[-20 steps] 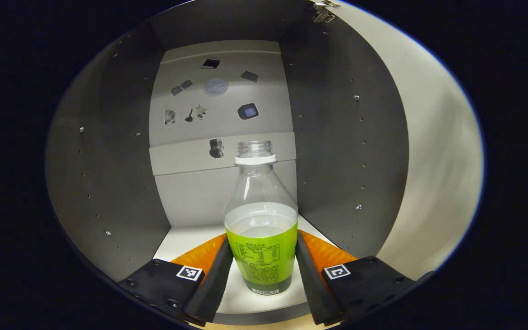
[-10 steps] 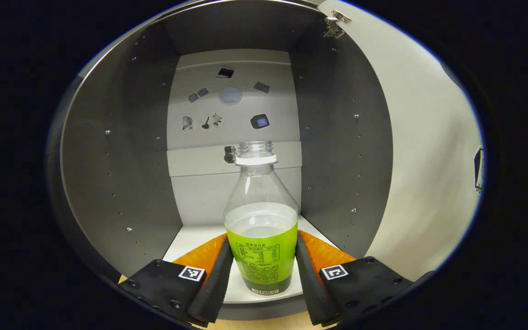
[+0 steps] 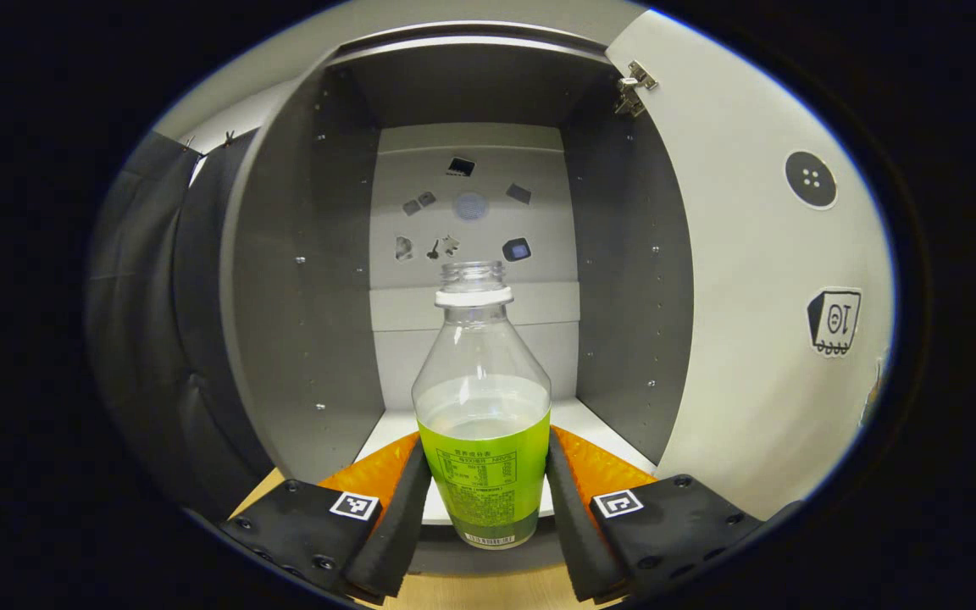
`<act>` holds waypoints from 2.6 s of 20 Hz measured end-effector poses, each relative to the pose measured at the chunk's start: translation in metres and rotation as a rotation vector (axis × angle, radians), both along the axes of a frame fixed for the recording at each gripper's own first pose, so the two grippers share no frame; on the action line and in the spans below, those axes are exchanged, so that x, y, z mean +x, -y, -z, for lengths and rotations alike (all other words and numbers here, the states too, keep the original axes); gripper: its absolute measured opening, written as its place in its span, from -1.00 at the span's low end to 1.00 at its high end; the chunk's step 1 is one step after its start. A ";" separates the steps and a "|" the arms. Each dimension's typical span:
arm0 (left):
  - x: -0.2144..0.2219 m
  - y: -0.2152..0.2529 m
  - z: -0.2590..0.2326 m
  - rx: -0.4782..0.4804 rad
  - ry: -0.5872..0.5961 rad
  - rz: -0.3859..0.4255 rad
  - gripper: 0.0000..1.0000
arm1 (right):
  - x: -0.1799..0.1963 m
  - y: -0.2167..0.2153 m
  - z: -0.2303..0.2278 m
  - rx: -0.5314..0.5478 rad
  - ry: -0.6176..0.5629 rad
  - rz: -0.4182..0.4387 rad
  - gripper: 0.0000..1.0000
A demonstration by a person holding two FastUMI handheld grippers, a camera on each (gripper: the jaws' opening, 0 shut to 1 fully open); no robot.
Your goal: Open the cabinet door with the right hand, grasp the bottle in the cabinet with the left hand and place it on the coaster, then close the cabinet door with the right hand.
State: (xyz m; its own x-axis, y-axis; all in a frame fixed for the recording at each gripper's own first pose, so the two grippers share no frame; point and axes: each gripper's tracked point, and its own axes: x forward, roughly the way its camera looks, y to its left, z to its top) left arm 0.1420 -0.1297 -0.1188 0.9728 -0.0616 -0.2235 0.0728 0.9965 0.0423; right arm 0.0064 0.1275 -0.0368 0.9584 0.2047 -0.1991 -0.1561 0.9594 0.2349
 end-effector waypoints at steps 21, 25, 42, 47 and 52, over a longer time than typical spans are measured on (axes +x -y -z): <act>-0.139 -0.120 0.025 0.036 0.027 -0.154 0.51 | -0.003 -0.029 0.014 -0.010 -0.018 -0.001 0.74; -0.148 -0.146 0.045 0.060 0.015 -0.157 0.51 | -0.003 -0.041 0.020 -0.040 -0.032 0.040 0.74; -0.204 -0.233 0.196 0.199 -0.036 -0.208 0.51 | 0.014 -0.087 0.045 -0.199 -0.127 0.142 0.79; -0.210 -0.245 0.241 0.187 -0.070 -0.230 0.54 | 0.024 -0.091 0.036 -0.195 -0.127 0.193 0.79; -0.220 -0.253 0.281 0.154 -0.130 -0.262 0.52 | 0.023 -0.090 0.036 -0.207 -0.150 0.221 0.78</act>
State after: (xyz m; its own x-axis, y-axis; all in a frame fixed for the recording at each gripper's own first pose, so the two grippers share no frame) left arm -0.0782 0.1233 -0.3998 0.9138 0.2311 -0.3341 -0.1706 0.9647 0.2006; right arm 0.0290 0.2172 -0.0727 0.9321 -0.0642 -0.3564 0.0825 0.9959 0.0365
